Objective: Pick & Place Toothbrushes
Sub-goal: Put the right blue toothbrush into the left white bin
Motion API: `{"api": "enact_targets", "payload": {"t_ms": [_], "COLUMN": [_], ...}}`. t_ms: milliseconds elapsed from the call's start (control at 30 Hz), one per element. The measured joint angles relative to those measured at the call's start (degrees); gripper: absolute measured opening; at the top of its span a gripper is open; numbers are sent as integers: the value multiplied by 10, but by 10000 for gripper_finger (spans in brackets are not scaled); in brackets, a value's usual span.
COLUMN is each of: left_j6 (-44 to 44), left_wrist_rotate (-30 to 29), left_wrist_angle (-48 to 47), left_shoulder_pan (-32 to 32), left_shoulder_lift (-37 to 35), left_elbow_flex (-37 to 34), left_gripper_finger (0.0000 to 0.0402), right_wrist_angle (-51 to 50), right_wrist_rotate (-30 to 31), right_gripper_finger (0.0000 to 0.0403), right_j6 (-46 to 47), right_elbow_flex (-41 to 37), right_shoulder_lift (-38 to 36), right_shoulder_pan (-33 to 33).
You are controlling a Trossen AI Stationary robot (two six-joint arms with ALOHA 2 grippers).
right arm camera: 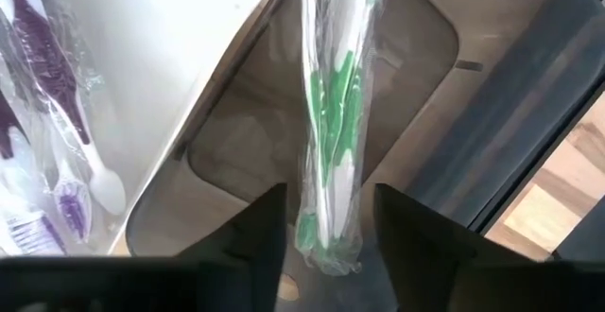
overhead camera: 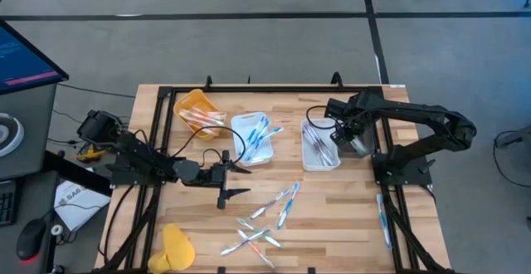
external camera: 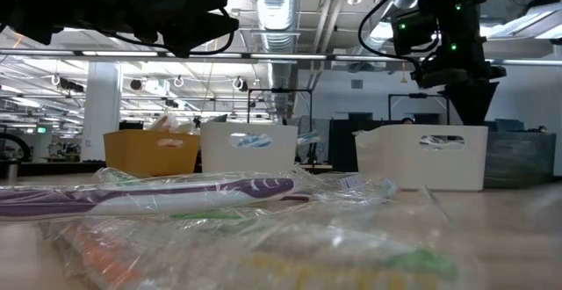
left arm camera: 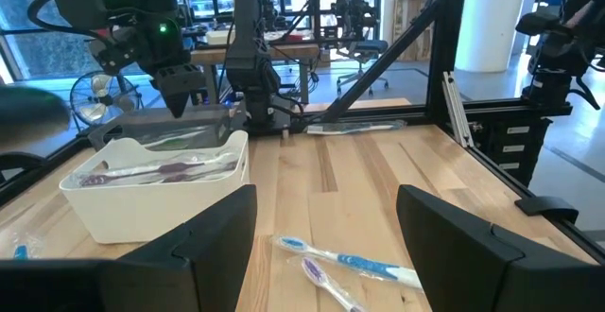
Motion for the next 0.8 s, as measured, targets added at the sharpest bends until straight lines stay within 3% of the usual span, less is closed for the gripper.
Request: {"api": "enact_targets", "payload": {"t_ms": [233,600,800], "left_j6": [0,0,2], "left_wrist_rotate": [0,0,0], "left_wrist_angle": [0,-2,-2], "left_shoulder_pan": [0,0,0], "left_shoulder_lift": [0,0,0], "left_elbow_flex": [0,0,0], "left_gripper_finger": [249,249,249], "right_wrist_angle": [8,-8,-38], "right_wrist_rotate": [10,36,37], "right_gripper_finger": [194,194,192], "right_j6": [-31,-48,-40], "right_elbow_flex": [0,3,27], "right_shoulder_lift": [0,-1,-1], "right_shoulder_pan": [2,30,100]}}
